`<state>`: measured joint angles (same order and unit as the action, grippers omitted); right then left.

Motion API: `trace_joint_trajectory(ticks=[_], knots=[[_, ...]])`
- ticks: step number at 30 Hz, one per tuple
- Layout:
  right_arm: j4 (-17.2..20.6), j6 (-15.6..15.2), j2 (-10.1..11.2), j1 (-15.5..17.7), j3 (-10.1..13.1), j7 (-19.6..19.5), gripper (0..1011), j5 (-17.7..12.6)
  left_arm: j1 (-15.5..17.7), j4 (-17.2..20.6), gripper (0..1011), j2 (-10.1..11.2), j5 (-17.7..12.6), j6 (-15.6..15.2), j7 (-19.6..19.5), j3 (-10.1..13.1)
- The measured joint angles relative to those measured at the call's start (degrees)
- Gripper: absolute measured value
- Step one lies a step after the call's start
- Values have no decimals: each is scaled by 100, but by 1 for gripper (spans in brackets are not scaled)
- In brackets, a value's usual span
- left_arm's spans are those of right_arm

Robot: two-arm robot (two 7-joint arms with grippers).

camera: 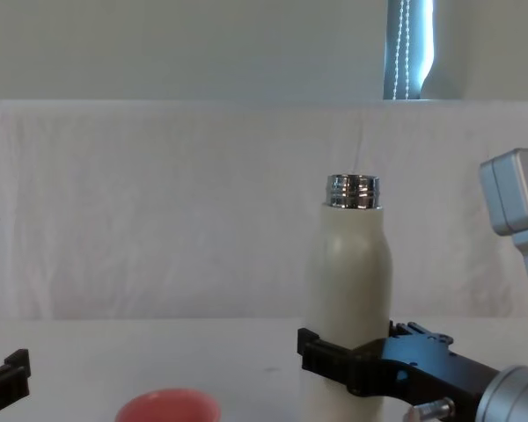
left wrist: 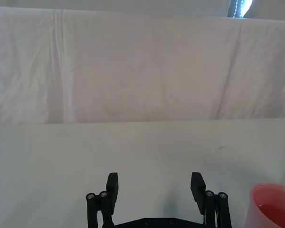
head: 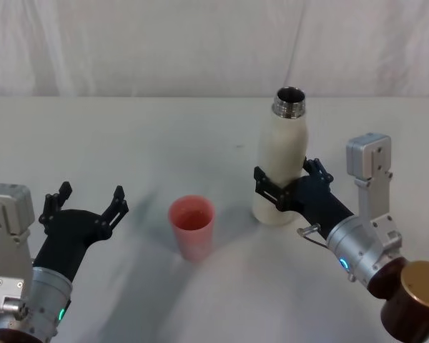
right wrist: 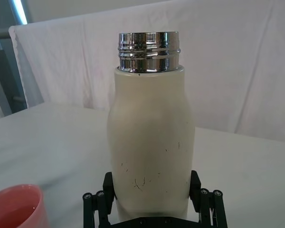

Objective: Grasp the thermos with one hand and pour water into the cup lid.

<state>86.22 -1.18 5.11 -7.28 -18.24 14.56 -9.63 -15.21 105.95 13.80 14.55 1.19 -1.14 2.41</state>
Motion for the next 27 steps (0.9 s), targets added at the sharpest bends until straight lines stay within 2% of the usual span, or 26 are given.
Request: trace_joint_trajectory(ticks=[9,15,27], knots=[[-185,36,-43,-154,-90,-72,950,-55,0,0,1001,0,0,0,0,0],[-253,102,-38,-220,-162,-126,950,14,0,0,1001,0,0,0,0,0],[-329,130,-34,-257,-187,-144,950,42,0,0,1001,0,0,0,0,0]])
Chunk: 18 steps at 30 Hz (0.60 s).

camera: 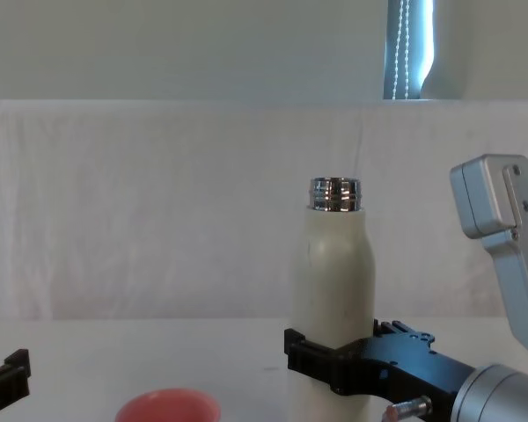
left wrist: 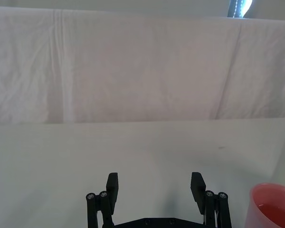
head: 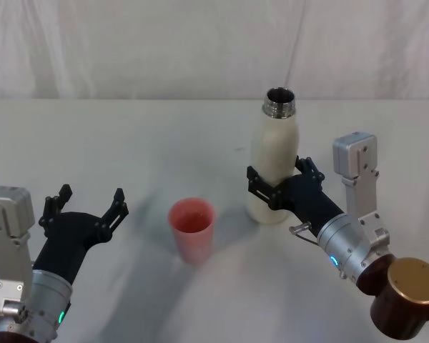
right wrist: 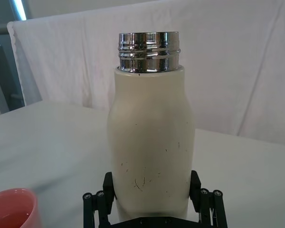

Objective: Grasp the thermos with one hand and pour water into the cup lid.

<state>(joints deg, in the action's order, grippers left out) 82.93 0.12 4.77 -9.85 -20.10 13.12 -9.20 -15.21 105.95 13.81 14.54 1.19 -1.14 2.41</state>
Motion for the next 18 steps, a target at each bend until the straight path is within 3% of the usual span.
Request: trace_joint_trajectory(ticks=[18], knots=[[-92,36,-19,-11,-4,3,950,-39,0,0,1001,0,0,0,0,0]])
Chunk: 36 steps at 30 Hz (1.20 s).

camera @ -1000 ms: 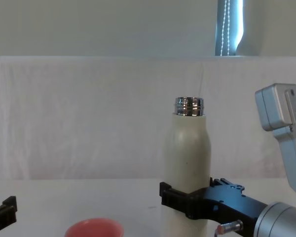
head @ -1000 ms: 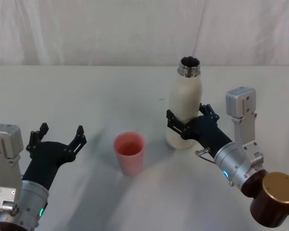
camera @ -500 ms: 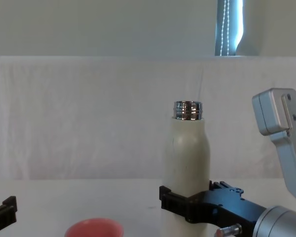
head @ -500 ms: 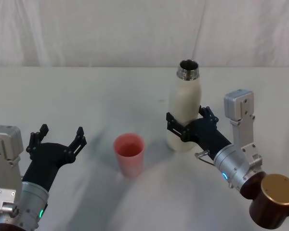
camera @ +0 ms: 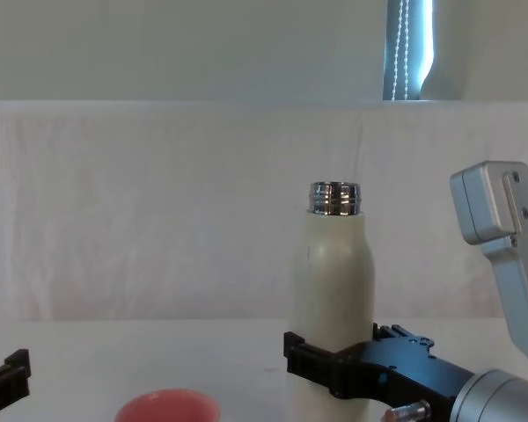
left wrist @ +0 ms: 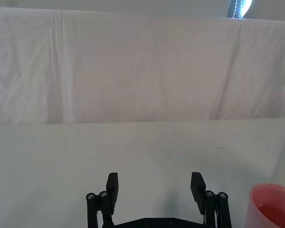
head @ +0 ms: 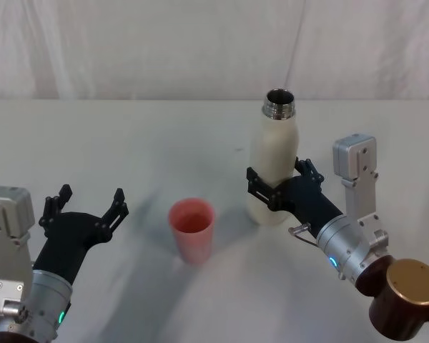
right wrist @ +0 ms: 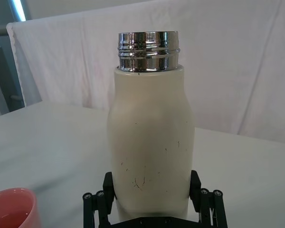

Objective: Grasp the thermos with one hand and pour water into the cup lid.

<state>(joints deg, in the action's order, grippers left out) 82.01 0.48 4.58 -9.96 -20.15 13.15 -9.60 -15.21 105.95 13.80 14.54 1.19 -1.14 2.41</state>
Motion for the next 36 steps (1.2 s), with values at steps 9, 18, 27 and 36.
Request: trace_joint_trajectory(ticks=[9,18,27,36], knots=[[14,-32,17,28,-19,-10,1001,17,0,0,1001,0,0,0,0,0],[227,-51,84,180,-33,-45,1001,86,0,0,1001,0,0,0,0,0],[571,-35,193,418,22,-98,1001,152,0,0,1001,0,0,0,0,0],[861,40,302,699,138,-161,1001,196,0,0,1001,0,0,0,0,0]])
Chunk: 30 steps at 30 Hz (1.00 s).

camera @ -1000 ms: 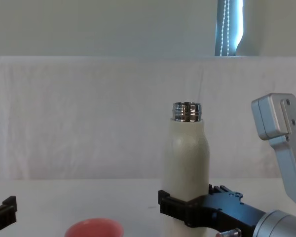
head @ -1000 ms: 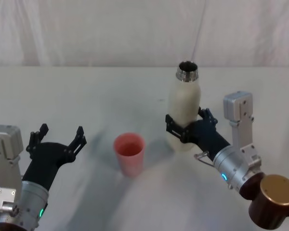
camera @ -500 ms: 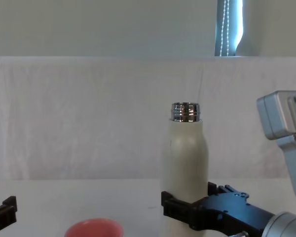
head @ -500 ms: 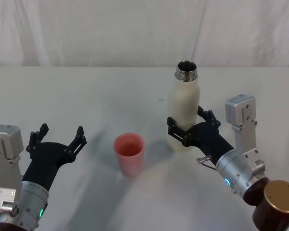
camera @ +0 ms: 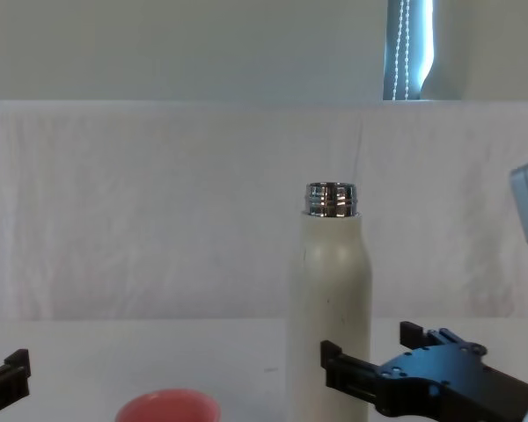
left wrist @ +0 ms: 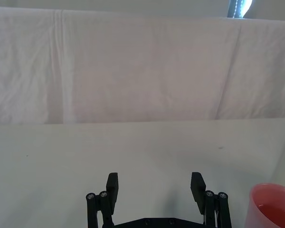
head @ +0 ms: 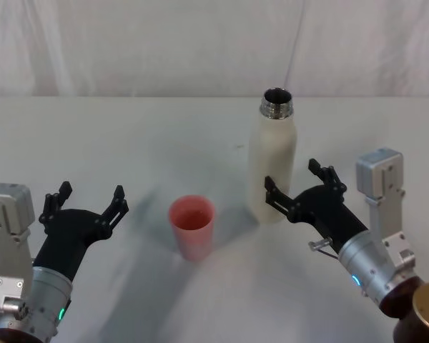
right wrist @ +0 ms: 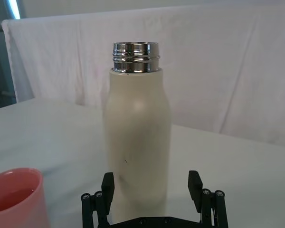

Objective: Grasp the thermos with one hand and pour water into the cup lid.

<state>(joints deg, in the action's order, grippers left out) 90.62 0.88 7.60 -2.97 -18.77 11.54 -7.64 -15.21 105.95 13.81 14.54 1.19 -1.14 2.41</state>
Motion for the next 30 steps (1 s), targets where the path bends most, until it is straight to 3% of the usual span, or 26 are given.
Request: trace_joint_trajectory(ticks=[16,30], knots=[[500,298,139,652,278,-320,1001,377,0,0,1001,0,0,0,0,0],[477,509,3,887,485,-511,1001,648,0,0,1001,0,0,0,0,0]])
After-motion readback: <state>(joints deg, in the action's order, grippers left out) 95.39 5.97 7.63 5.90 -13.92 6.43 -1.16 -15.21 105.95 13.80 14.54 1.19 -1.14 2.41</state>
